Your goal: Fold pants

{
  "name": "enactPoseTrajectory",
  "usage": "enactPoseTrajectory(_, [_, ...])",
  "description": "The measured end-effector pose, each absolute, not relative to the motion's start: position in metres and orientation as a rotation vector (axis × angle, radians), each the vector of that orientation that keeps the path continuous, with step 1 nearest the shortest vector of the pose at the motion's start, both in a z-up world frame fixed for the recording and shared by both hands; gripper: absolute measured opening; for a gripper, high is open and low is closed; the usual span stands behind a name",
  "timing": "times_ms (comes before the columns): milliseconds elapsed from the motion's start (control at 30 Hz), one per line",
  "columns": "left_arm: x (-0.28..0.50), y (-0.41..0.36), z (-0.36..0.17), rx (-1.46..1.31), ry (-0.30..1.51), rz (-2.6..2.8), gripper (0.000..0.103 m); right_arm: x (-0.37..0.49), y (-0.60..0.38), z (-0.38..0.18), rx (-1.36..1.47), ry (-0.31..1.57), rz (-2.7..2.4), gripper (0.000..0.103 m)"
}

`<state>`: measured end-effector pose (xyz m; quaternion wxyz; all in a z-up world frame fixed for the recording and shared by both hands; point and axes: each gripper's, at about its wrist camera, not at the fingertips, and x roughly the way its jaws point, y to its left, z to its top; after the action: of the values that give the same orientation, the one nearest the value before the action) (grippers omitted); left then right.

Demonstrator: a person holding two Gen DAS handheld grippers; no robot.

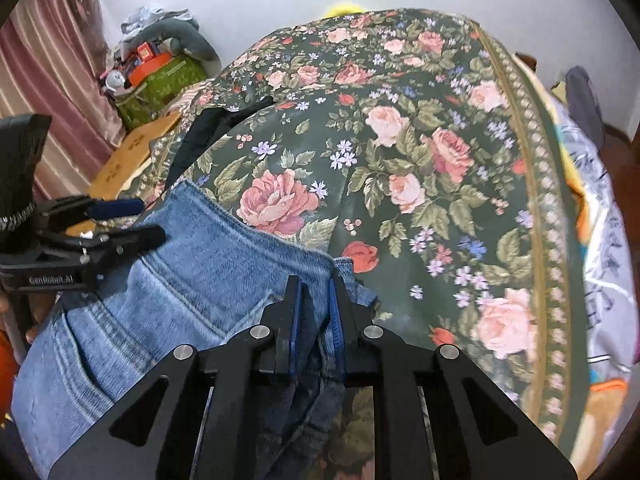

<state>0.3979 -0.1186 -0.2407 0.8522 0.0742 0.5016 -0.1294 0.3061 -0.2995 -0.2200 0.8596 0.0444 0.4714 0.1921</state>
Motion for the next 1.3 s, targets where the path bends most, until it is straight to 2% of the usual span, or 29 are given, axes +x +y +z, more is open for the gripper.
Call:
enactPoseTrajectory(133, [0.381,-0.117,-0.205,0.149,0.979,-0.240,0.069,0.288,-0.306,-0.192,0.064,0.926,0.384,0.012])
enactPoseTrajectory(233, [0.364,-0.118,-0.179,0.176,0.914,-0.241,0.069,0.270,-0.309,-0.168,0.043,0.873,0.380,0.018])
enactPoseTrajectory(333, [0.346,-0.118,-0.160,0.182,0.876,-0.261,0.070,0.257,-0.309,-0.148,0.042,0.823,0.388,0.034])
enactPoseTrajectory(400, [0.335,-0.118,-0.151,0.178,0.864,-0.274,0.071,0.247,-0.309,-0.137,0.049,0.794,0.390,0.048])
enactPoseTrajectory(600, [0.306,-0.112,-0.144,0.172,0.864,-0.302,0.079,0.220,-0.308,-0.125,0.072,0.773,0.390,0.074])
enactPoseTrajectory(700, [0.298,-0.107,-0.152,0.152,0.893,-0.317,0.086,0.210,-0.306,-0.133,0.086,0.803,0.402,0.081])
enactPoseTrajectory(767, [0.296,-0.105,-0.162,0.137,0.930,-0.328,0.089,0.205,-0.304,-0.143,0.097,0.840,0.406,0.083])
enactPoseTrajectory(1000, [0.304,-0.109,-0.220,0.128,1.142,-0.374,0.089,0.208,-0.300,-0.197,0.173,1.014,0.433,0.083])
enactPoseTrajectory(1300, [0.337,-0.114,-0.252,-0.001,1.330,-0.496,0.099,0.234,-0.305,-0.237,0.392,1.120,0.530,0.085])
